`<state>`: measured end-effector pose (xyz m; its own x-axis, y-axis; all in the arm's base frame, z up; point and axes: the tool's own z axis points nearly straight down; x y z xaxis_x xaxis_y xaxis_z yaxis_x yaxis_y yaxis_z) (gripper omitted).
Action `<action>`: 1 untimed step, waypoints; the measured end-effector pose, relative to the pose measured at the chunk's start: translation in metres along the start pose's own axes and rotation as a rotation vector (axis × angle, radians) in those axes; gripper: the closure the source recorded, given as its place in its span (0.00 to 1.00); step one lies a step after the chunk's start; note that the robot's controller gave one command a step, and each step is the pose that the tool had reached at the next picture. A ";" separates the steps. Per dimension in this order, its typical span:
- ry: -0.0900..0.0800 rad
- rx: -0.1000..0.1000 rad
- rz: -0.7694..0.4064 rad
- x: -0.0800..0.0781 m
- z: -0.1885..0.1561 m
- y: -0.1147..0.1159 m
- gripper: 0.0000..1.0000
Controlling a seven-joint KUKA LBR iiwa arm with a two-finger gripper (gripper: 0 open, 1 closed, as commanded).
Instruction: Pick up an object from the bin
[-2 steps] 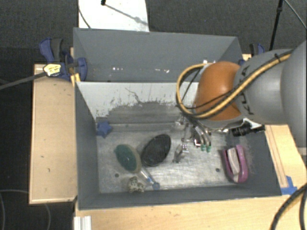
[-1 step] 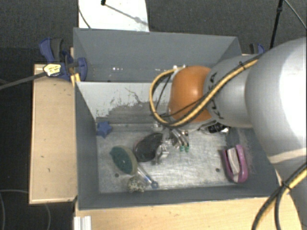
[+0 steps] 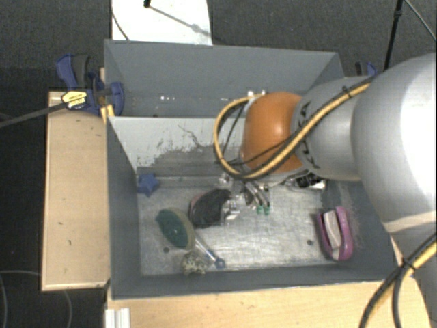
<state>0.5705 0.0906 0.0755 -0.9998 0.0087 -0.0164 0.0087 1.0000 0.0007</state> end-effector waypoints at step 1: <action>0.007 -0.002 -0.268 0.041 -0.170 -0.007 1.00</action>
Offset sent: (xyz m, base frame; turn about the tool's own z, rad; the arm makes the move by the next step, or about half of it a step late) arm -0.0449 -0.0070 0.1650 -0.2673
